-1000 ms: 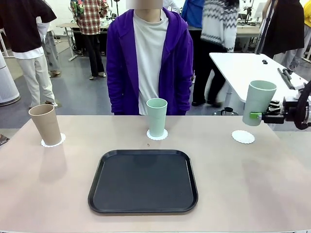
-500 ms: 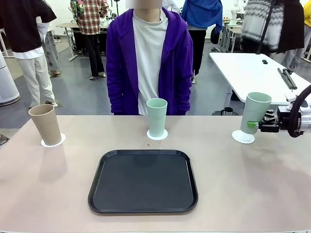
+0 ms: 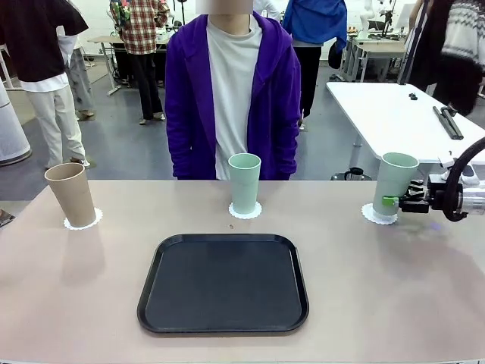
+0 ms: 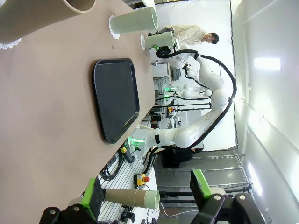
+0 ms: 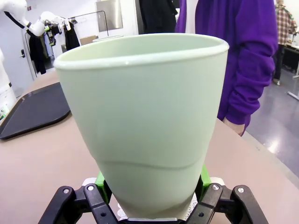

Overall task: Place coasters on the table and set cups on them.
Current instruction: Take one Reusable plastic cup from the Flat Tray and place it on a coaster set by the human.

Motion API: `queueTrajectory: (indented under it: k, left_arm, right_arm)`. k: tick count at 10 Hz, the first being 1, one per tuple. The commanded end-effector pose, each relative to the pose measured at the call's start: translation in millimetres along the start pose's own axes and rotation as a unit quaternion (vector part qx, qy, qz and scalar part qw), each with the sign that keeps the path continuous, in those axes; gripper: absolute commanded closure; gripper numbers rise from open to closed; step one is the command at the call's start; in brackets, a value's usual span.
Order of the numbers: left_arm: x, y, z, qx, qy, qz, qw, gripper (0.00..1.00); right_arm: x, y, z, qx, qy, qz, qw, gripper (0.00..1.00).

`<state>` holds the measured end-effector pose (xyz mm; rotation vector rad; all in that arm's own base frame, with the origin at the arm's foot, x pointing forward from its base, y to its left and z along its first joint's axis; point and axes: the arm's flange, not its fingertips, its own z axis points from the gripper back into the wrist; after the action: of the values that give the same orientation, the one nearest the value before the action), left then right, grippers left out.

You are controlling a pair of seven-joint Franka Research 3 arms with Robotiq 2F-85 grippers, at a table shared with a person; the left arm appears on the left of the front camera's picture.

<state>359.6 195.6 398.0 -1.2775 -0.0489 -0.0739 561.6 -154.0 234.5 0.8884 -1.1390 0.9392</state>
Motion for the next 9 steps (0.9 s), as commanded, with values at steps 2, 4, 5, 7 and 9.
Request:
queueTrajectory:
  k: [2, 4, 5, 7, 9]
  left_arm:
    - [-2, -1, 1, -0.007, -0.002, -0.009, 1.000, 0.00]
    - [-2, -1, 1, -0.007, -0.002, -0.009, 1.000, 0.00]
    - [-2, -1, 1, -0.007, -0.002, -0.009, 1.000, 0.00]
    - [-2, -1, 1, -0.007, -0.002, -0.009, 1.000, 0.00]
    - [-2, -1, 1, -0.007, -0.002, -0.009, 1.000, 0.00]
  right_arm:
    - [-4, -15, -8, -0.007, -0.009, -0.018, 1.000, 0.19]
    - [-8, -17, -11, -0.004, -0.011, -0.022, 1.000, 0.19]
    - [-9, -17, -13, 0.001, -0.017, -0.028, 0.999, 0.19]
    - [-9, -17, -16, 0.003, -0.019, -0.033, 0.999, 0.19]
    - [-10, -16, -15, 0.003, -0.015, -0.036, 0.999, 0.19]
